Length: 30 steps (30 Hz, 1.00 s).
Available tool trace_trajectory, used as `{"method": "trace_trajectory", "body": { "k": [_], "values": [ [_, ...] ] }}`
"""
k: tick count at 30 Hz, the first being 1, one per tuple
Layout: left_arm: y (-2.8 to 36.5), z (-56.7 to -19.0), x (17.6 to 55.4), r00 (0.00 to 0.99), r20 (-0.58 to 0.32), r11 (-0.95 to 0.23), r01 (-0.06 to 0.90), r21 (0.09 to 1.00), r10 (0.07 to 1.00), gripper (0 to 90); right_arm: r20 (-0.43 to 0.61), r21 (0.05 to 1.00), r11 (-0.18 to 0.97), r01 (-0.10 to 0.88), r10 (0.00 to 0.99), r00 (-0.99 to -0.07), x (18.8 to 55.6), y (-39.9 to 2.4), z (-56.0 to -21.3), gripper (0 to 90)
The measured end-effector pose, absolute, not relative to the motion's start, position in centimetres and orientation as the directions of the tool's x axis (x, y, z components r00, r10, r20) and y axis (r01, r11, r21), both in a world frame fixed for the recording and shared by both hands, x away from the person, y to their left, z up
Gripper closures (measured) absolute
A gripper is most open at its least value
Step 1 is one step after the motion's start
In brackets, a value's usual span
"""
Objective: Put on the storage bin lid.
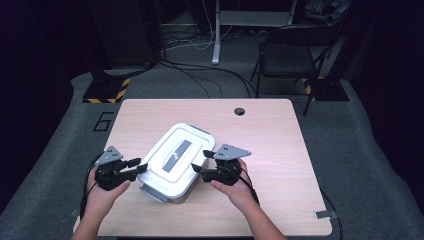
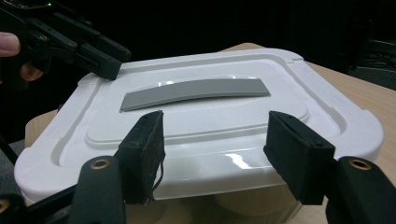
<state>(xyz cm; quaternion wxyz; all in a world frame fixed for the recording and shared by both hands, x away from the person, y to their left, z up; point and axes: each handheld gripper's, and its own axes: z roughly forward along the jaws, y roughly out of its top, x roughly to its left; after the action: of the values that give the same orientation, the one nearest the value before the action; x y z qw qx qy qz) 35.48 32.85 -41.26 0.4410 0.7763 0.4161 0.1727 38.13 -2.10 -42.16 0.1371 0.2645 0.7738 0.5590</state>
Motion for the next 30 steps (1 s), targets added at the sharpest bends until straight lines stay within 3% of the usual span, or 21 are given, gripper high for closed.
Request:
{"method": "trace_trajectory", "body": {
  "k": [30],
  "values": [
    [33.64, -41.50, 35.74, 0.569, -0.143, -0.216, 0.516, 0.829, 0.810, 47.5, 0.093, 0.935, 0.237, 0.266, 0.558, -0.824, 38.43, -2.10, -42.99, 36.5]
  ]
}}
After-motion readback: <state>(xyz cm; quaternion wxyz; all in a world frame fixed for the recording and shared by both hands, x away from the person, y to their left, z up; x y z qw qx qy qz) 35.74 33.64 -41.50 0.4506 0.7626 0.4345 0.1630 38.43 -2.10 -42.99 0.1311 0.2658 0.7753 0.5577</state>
